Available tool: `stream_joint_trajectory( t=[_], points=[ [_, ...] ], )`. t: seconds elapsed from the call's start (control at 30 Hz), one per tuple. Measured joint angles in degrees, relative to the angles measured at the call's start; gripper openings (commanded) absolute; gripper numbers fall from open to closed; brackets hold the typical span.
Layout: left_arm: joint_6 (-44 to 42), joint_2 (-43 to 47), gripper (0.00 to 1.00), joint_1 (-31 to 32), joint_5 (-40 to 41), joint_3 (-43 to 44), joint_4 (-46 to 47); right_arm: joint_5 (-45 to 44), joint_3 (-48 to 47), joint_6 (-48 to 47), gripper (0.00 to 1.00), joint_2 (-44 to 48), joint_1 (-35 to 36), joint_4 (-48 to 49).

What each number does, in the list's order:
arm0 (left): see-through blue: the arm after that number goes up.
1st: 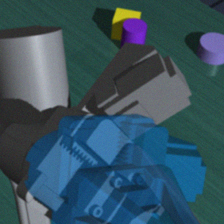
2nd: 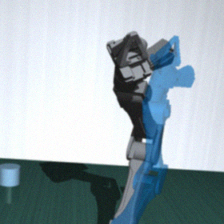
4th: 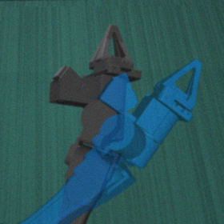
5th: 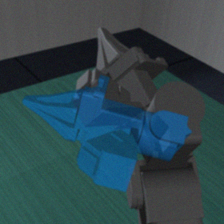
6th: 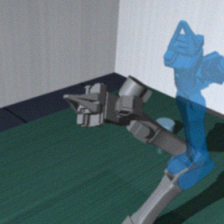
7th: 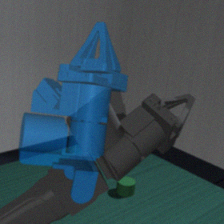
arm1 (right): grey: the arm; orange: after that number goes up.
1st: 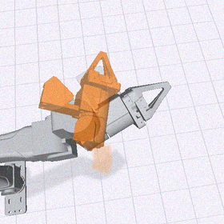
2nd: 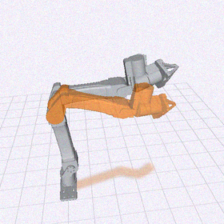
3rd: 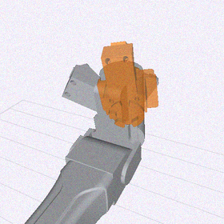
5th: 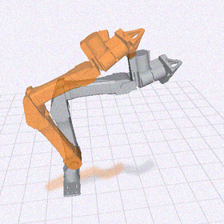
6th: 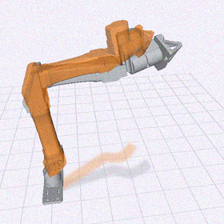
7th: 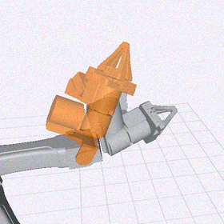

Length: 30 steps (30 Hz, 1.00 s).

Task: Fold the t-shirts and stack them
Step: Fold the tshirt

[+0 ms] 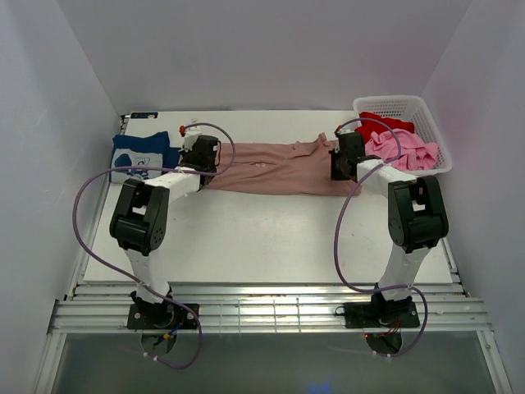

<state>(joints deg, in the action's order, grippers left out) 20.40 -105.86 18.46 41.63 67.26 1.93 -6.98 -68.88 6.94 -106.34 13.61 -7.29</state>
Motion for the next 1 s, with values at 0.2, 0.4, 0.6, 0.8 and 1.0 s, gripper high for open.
stream_joint_trajectory(
  t=[0.2, 0.4, 0.6, 0.8, 1.0],
  points=[
    [0.02, -8.39, 0.00, -0.26, 0.22, 1.84, -6.45, -1.55, -0.11, 0.11, 0.08, -0.79, 0.02, -1.18],
    [0.11, -10.80, 0.00, -0.35, 1.09, 4.17, -9.90, -1.95, -0.11, 0.13, 0.08, -1.40, 0.02, -2.45],
    [1.20, -11.76, 0.00, -0.35, 1.62, 5.49, -11.63, -2.10, -1.51, 0.13, 0.08, -3.61, 0.02, -3.26],
    [5.66, -9.25, 0.00, 0.26, 1.92, 1.92, -12.20, -3.19, -9.46, 0.07, 0.08, -9.53, 0.02, -4.44],
    [10.73, -3.54, 0.00, 1.64, 0.90, -4.87, -14.71, -3.85, -18.23, -0.13, 0.08, -15.54, 0.02, -5.79]
  ],
)
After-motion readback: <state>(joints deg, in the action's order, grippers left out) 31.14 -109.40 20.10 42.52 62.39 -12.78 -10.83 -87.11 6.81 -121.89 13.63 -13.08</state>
